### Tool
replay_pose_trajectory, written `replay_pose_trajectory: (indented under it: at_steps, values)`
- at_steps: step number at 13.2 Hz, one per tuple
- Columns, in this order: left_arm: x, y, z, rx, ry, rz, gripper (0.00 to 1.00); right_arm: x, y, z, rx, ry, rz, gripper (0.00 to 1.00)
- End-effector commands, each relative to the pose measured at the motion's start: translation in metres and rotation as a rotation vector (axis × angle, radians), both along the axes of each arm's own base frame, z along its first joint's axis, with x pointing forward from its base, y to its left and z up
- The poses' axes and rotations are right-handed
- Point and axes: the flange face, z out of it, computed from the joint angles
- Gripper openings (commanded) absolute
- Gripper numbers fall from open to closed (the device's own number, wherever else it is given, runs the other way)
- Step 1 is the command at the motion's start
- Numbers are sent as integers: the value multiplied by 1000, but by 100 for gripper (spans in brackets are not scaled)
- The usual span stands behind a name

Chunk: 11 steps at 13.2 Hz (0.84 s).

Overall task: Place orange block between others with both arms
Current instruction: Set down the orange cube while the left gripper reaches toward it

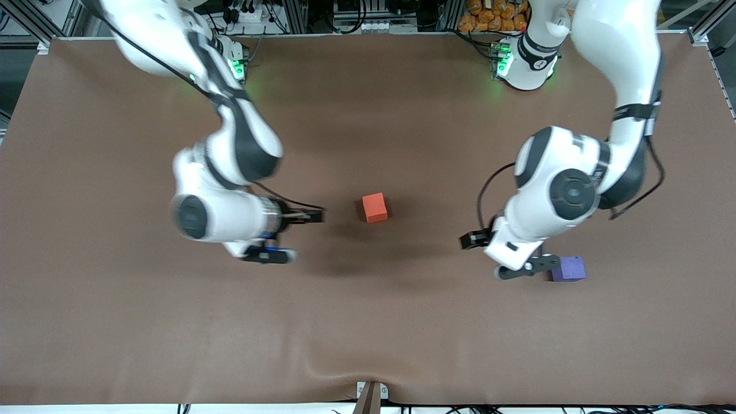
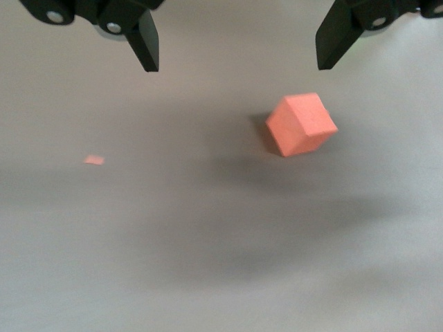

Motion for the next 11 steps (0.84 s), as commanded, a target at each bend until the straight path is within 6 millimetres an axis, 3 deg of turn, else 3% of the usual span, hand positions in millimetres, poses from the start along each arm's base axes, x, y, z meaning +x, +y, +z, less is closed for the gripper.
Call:
replay_pose_trajectory:
  at_steps: [1, 2, 4, 6, 8, 11]
  values:
    - [-3, -54, -23, -35, -27, 125, 100, -21, -56, 90, -101, -67, 23, 100]
    - [-3, -63, -28, -63, -26, 190, 100, -30, -80, 121, -131, -76, 16, 100]
    - [-25, -102, -45, -70, 13, 238, 100, -51, -122, 164, -155, -51, -3, 100]
    - [-58, -148, -81, -30, 65, 259, 100, -62, -174, 198, -155, -78, 14, 100]
    - [-80, -173, -106, -2, 90, 225, 100, -66, -217, 211, -203, -94, -2, 100]
    - [-108, -201, -133, 31, 112, 158, 100, -76, -257, 235, -261, -148, 7, 100]
